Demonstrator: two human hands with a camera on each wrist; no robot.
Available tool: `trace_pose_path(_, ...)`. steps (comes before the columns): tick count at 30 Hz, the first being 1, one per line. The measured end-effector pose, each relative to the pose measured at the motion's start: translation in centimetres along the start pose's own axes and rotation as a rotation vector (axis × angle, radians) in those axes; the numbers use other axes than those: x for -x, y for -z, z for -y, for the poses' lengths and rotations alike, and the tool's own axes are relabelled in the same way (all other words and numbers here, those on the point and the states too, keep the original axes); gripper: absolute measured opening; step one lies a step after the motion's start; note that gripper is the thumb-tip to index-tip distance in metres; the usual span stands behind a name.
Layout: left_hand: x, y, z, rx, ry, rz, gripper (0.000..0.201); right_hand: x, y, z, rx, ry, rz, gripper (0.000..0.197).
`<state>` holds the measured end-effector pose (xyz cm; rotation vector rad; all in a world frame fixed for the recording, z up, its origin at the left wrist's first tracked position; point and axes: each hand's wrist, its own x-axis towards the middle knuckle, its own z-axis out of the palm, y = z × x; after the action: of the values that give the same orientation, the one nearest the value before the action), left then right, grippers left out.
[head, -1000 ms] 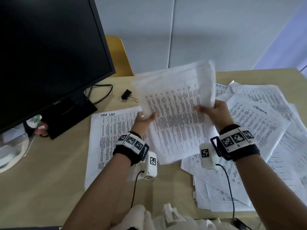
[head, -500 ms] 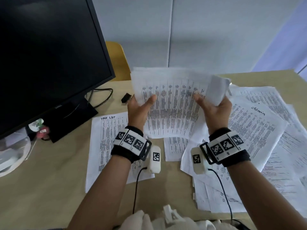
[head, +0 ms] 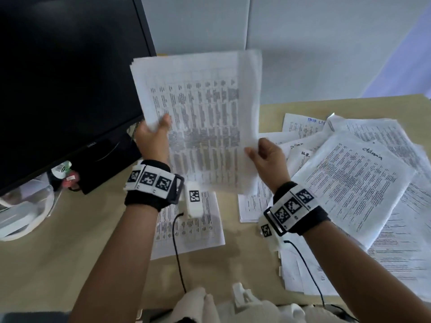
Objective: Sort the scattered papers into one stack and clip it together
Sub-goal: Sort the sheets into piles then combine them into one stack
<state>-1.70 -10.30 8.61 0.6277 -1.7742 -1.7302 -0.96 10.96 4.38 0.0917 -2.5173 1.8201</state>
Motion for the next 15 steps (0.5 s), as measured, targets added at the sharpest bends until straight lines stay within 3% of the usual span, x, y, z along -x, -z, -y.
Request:
trace_pose_path(3, -1.5, 3.2, 2.6, -0.265, 0.096, -0.043, 0.026, 0.9, -2.8, -0.3, 0.143, -0.056, 0.184, 0.019)
trace_pose_path(8, -1.4, 7.4, 7.3, -0.526, 0.309, -0.037, 0.026, 2.7, -6.4, -1.6, 0.242, -0.207, 0.44, 0.02)
trace_pose_path(15, -0.7, 9.6, 9.9, -0.845, 0.49, 0.073, 0.036, 4.4, -8.6, -4.3, 0.371, -0.347, 0.503, 0.049)
